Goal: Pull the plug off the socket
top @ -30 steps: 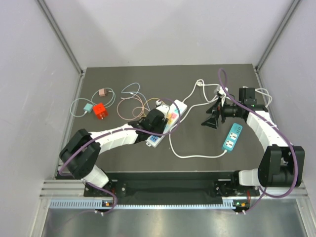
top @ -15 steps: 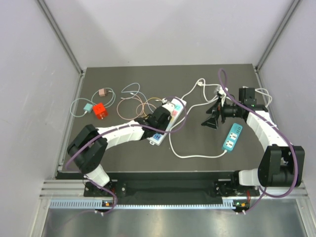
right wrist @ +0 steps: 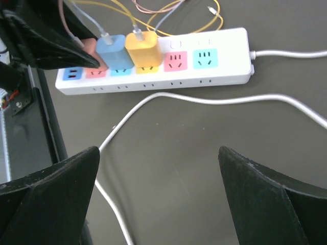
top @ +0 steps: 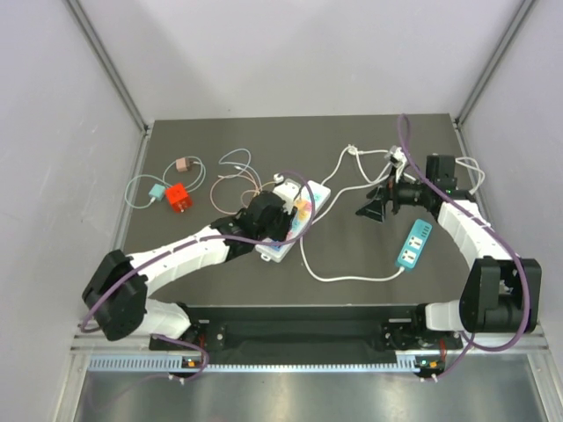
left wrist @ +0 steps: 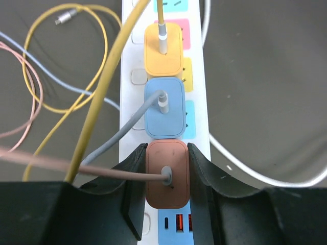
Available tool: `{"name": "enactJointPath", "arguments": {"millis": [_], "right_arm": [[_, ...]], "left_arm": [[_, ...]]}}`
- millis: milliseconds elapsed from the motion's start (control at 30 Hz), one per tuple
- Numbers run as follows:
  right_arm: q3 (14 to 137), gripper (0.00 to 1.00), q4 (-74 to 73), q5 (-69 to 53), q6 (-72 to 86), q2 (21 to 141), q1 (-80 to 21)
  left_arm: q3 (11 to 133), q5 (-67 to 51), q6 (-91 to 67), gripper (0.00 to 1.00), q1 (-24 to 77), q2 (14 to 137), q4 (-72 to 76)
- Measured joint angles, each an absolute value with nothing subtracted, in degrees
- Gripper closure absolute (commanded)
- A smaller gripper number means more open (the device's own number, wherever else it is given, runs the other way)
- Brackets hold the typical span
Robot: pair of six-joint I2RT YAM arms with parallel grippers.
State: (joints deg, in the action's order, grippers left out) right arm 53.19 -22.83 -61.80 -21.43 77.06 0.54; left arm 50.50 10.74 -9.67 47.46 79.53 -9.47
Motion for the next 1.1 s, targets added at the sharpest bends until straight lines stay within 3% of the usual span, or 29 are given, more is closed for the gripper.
{"name": "enactJointPath", "arguments": {"millis": [233,500,1000,1100], "right_arm": [[47.2,0.0,-3.7,-55.6,6.7,80.4,-3.1],[46.5,0.0,3.2,-44.2,29.0,88.0,-8.0],[45.5,0.0,8.1,-41.7,48.0,98.8,-8.4],[45.5,0.1,9.6,-42.9,50.7,99.9,-8.6]], "left_arm": [[48.7,6.8,-9.9,1.0,47.4,76.5,-6.2],[45.5,4.7,-12.6,1.0,47.4,73.5,-2.3],[41.3,0.0,-20.4,1.0,47.4,71.3,6.7],[40.8,-0.7,-21.6,1.0,47.4,71.3,7.8]]}}
